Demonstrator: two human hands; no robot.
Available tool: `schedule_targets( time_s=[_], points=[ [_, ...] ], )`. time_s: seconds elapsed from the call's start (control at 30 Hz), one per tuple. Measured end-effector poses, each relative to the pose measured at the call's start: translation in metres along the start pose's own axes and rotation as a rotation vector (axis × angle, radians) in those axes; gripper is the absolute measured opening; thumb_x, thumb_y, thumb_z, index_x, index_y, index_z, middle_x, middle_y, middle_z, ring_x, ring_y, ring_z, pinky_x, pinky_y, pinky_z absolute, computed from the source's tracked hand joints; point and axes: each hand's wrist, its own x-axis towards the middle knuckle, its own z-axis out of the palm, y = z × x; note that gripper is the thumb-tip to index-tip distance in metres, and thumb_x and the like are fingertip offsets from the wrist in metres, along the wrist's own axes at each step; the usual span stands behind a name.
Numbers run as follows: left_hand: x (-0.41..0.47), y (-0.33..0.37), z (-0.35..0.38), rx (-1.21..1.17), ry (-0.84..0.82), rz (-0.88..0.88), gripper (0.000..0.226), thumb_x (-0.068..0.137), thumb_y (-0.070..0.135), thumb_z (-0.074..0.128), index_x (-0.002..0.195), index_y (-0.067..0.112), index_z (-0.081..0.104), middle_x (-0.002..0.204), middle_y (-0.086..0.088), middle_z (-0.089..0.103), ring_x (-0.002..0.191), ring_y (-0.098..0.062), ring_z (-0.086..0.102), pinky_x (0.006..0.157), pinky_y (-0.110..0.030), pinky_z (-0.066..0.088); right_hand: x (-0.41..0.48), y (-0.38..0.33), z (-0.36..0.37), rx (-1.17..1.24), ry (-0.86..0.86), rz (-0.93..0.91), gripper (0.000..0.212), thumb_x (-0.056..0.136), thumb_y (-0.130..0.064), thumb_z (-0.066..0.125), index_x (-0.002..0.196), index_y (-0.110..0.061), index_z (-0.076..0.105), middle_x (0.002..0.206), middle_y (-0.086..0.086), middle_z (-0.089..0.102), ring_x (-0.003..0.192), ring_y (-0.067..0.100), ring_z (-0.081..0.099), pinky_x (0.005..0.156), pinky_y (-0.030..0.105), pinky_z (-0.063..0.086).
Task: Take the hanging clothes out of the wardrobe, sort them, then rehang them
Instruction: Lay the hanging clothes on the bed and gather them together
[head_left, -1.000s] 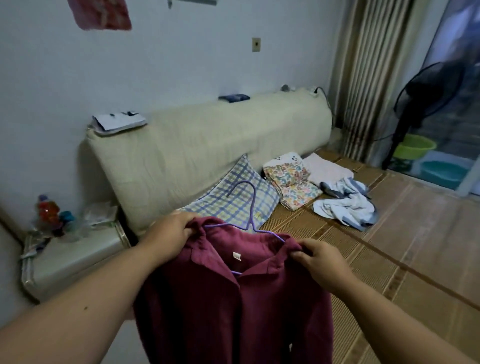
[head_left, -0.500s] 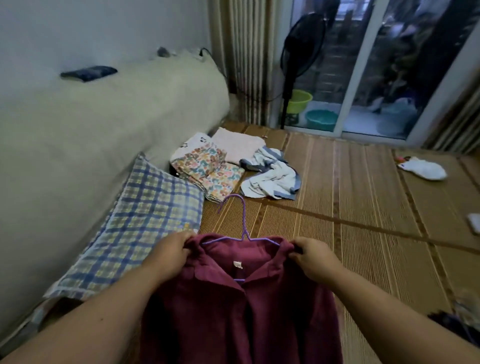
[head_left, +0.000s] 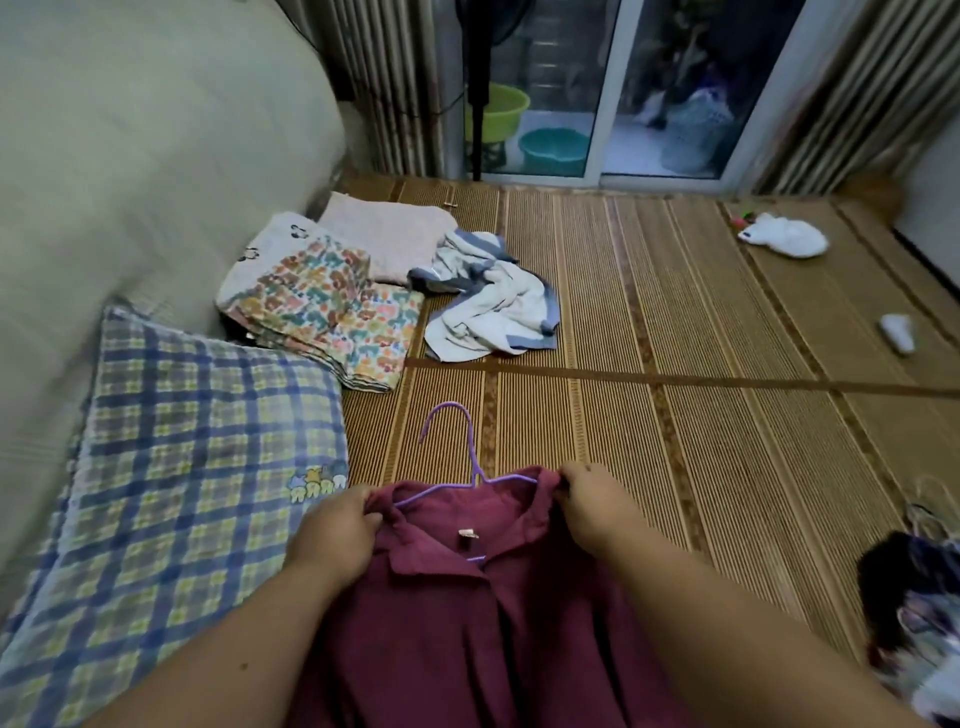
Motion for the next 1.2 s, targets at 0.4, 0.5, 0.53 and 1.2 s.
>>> schedule_targets(
  time_s=[0.4,0.5,0.53,1.2],
  points=[
    [-0.049,0.031,0.035,0.314,-0.235,0.092,0.072,0.091,0.046,0.051,0.15,0.033,0.011,0.16,-0.003,0.004,0.146,-0.024,0.006,0.115,-0.048,0.021,-0.063,0.028,0.029,-0.189,-0.186,-0.11,0.065,0.089,-0.028,0.047,0.148,-0.036,0.018,0.159,-0.002,0.003,0.146,0.02,0.007,0.118,0.043,0.013],
    [-0.065,0.064,0.041,0.331,-0.257,0.205,0.072,0.09,0.047,0.052,0.15,0.033,0.014,0.16,-0.001,0.003,0.146,-0.023,0.006,0.115,-0.046,0.021,-0.087,0.042,0.013,-0.187,-0.146,-0.116,0.063,0.089,-0.033,0.047,0.147,-0.037,0.02,0.159,0.0,0.007,0.146,0.021,0.01,0.117,0.045,0.016],
    [-0.07,0.078,0.042,0.334,-0.262,0.243,0.072,0.09,0.047,0.053,0.15,0.034,0.015,0.16,-0.001,0.004,0.146,-0.023,0.007,0.114,-0.046,0.021,-0.096,0.048,0.005,-0.188,-0.14,-0.107,0.062,0.09,-0.034,0.047,0.147,-0.036,0.022,0.159,0.001,0.008,0.146,0.021,0.01,0.117,0.045,0.016],
    [-0.226,0.361,0.168,0.472,-0.406,0.825,0.066,0.091,0.047,0.051,0.148,0.032,0.021,0.158,0.004,0.013,0.144,-0.018,0.016,0.113,-0.043,0.022,-0.273,0.344,-0.111,-0.058,0.077,0.343,0.058,0.09,-0.039,0.053,0.143,-0.033,0.031,0.156,0.003,0.018,0.141,0.026,0.023,0.111,0.049,0.023]
  ],
)
